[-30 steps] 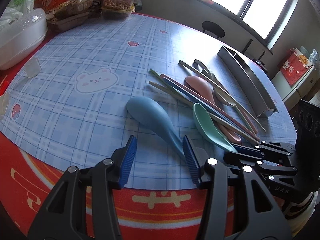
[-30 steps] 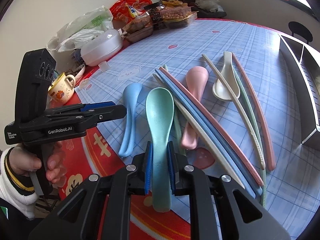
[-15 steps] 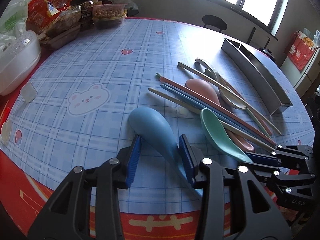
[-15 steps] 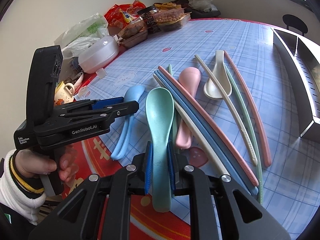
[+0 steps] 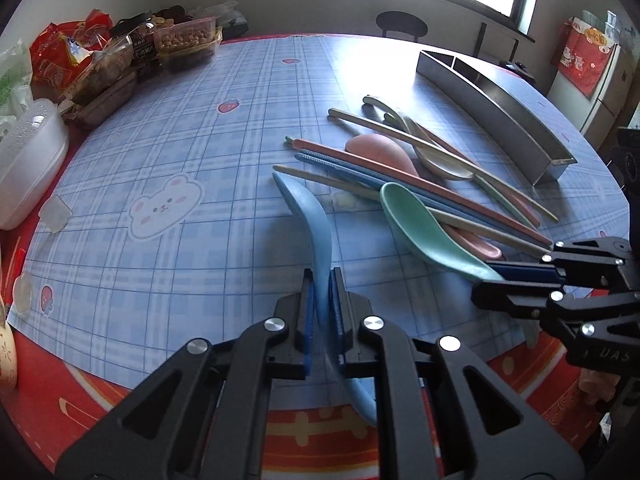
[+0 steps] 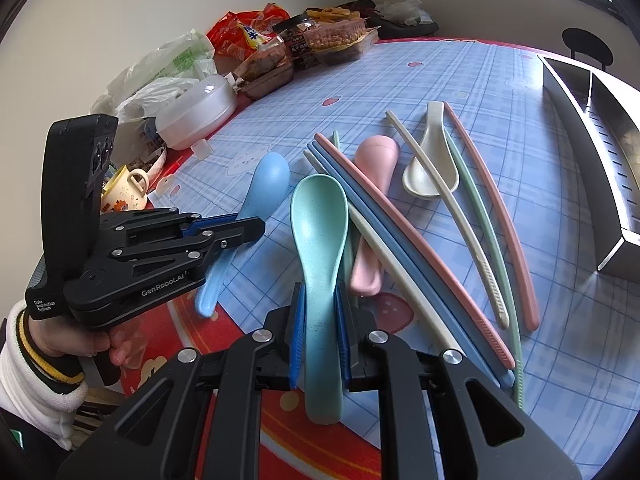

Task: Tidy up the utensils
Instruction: 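Carry the blue spoon in the left tool and mint spoon in the right tool to the tray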

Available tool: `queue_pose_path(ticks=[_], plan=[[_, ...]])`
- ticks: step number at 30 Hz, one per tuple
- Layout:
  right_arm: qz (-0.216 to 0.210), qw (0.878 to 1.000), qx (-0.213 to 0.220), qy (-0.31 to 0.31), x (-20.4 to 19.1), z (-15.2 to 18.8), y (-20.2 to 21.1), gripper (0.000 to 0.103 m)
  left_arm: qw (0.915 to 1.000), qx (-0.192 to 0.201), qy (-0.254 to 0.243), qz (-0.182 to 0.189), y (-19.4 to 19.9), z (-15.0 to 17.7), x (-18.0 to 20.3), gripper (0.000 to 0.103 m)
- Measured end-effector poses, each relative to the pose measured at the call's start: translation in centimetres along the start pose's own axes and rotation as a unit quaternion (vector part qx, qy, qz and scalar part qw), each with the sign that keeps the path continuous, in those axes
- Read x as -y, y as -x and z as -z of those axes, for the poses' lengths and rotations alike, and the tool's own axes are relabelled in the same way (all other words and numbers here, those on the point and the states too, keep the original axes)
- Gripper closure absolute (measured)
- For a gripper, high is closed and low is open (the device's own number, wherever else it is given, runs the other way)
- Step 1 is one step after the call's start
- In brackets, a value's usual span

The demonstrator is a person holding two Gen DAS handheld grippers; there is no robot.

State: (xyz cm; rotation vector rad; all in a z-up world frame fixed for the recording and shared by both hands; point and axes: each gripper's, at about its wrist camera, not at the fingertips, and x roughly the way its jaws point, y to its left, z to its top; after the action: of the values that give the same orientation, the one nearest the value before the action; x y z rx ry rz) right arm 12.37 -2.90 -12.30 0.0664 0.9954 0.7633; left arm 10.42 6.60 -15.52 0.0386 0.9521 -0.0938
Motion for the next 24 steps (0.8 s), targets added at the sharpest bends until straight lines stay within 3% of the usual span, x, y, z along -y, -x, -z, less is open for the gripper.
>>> queue_pose_path(ticks=[11, 24], plan=[[0.003, 1.000, 0.003, 0.007, -0.4, -0.2, -0.1, 0.088, 0.9975, 0.045, 0.044, 0.032, 1.5, 2.1, -1.8, 0.092], [0.002, 0.999, 0.032, 0.019, -0.7, 0.1, 0.8, 0.088, 0.9944, 0.081, 0.059, 0.035, 2.8, 2.5, -2.4, 0.092]])
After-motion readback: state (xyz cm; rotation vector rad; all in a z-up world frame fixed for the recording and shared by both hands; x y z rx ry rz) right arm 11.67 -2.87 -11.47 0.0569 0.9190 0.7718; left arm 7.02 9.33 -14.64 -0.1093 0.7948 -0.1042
